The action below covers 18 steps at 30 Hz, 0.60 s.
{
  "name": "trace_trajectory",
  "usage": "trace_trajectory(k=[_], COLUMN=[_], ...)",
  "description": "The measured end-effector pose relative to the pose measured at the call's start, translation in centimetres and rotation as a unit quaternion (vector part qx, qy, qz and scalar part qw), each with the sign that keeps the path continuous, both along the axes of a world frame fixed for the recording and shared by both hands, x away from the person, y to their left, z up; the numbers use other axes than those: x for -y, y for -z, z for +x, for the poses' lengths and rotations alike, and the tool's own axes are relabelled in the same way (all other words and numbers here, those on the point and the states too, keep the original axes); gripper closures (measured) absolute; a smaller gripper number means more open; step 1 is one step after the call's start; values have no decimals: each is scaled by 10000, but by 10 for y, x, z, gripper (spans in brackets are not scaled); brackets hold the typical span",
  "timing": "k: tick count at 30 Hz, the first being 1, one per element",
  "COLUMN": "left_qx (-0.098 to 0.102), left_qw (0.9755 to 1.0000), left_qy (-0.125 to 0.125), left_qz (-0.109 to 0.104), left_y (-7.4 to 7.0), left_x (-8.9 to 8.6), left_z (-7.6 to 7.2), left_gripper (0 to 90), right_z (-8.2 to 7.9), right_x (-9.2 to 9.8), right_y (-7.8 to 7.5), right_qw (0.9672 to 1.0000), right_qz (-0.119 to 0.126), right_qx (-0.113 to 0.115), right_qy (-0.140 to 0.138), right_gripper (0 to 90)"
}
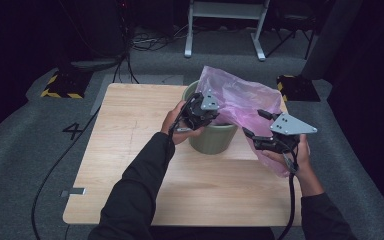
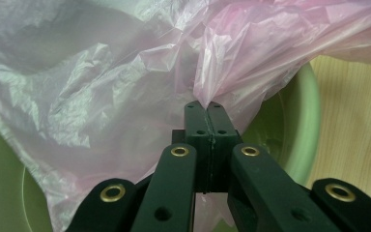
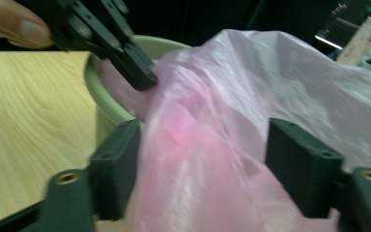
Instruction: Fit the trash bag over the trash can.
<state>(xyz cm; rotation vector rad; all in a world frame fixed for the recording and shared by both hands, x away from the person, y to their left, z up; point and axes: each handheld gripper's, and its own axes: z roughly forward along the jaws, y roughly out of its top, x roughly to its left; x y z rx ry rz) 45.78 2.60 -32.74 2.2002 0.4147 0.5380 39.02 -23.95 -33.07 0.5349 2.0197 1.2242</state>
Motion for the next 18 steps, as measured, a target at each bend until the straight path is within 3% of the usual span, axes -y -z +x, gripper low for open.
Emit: trace_trajectory(k=[2, 4, 7, 8, 10, 11, 16, 18], left_qx=[-13, -39, -83, -114, -134, -195, -285, -297], left_qw=[10000, 10000, 10000, 9999, 9998, 9997, 9994, 9988], left_qy=[-23, -1, 18, 13, 32, 55, 76, 143], left_qz=[-6, -9, -48, -90, -108, -121, -187, -358], left_y=[1, 3, 4, 4, 4, 4, 5, 3], left_x=[-1, -4, -8, -11, -13, -15, -16, -16], left_z=[0, 1, 1, 2, 2, 3, 3, 1], left_gripper=[898, 898, 898, 898, 898, 898, 891, 849], right_z=[0, 2, 3, 6, 7, 10, 11, 11], right_x=[2, 7, 9, 10, 10, 10, 4, 2], right_y=[0, 2, 4, 7, 8, 11, 17, 17], right_qw=[10000, 9995, 9987, 9975, 9972, 9958, 9946, 9944], right_qz=[-18, -173, -325, -410, -422, -527, -824, -921], right_qx=[-16, -274, -378, -582, -623, -740, -617, -505], right_qy=[48, 16, 48, -7, -10, -128, -142, -93], right_gripper=[242, 242, 229, 243, 266, 423, 728, 813])
